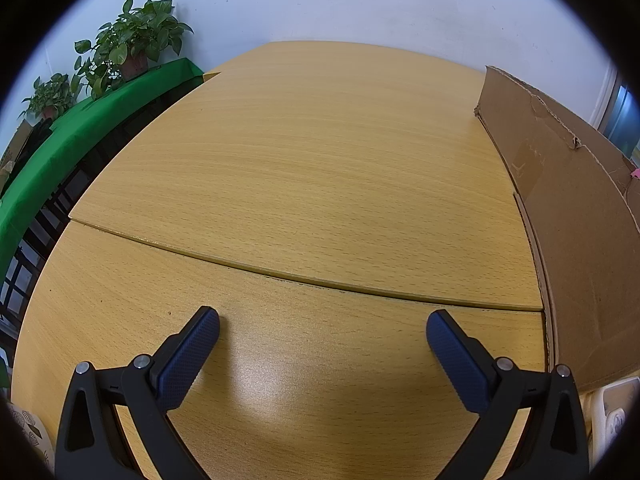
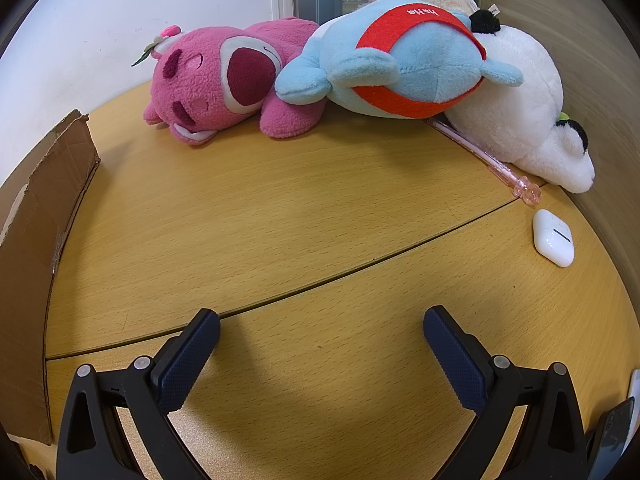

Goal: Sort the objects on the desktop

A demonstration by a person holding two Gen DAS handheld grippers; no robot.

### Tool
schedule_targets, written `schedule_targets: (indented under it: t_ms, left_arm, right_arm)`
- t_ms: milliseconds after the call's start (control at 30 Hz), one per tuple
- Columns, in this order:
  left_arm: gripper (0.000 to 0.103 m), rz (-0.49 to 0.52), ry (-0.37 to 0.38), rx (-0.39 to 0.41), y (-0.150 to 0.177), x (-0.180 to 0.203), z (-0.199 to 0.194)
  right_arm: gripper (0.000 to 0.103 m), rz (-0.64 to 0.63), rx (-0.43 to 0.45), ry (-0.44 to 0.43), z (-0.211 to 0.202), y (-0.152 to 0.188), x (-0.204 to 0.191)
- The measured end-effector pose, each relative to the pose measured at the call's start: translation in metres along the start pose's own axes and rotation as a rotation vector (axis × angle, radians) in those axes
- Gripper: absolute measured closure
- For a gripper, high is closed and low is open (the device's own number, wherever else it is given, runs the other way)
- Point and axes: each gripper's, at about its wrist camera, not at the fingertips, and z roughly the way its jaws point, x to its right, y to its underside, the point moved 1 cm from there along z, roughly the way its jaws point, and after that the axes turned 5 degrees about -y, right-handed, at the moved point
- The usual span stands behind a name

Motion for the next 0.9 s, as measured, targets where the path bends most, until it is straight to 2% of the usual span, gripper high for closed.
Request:
schedule_targets:
  t_ms: [467, 533, 567, 633, 700, 833, 900]
  left_arm:
    - [0.000, -0.001, 0.000, 0.000, 0.000, 0.000, 0.000]
    - [0.000, -0.001, -0.001, 0.000, 0.000, 0.000, 0.000]
    - [0.000, -0.001, -0.001, 0.000, 0.000, 0.000, 0.000]
    - [0.000, -0.001, -0.001, 0.000, 0.000, 0.000, 0.000]
    - [0.000, -0.001, -0.001, 0.000, 0.000, 0.000, 0.000]
    - [0.000, -0.001, -0.001, 0.000, 0.000, 0.000, 0.001]
    - [0.000, -0.001, -0.001, 0.000, 0.001, 0.000, 0.001]
  right_arm:
    - [0.000, -0.010, -0.015, -0.008, -0.001, 0.001, -0.001]
    - [0.000, -0.046, -0.055, -0.010, -0.006, 0.004, -0.006]
    - [0.000, -0.090, -0.046, 0.026, -0.013, 0.008, -0.012]
    - [0.000, -0.257, 0.021, 0.108, -0.035, 0.025, -0.035]
    - [0.000, -0.388, 0.070, 0.067, -0.062, 0.046, -0.058]
    - [0.000, -0.576, 0.178, -0.143, -0.141, 0.086, -0.101]
    - [0.000, -0.649, 0.233, -0.210, -0.177, 0.101, -0.122]
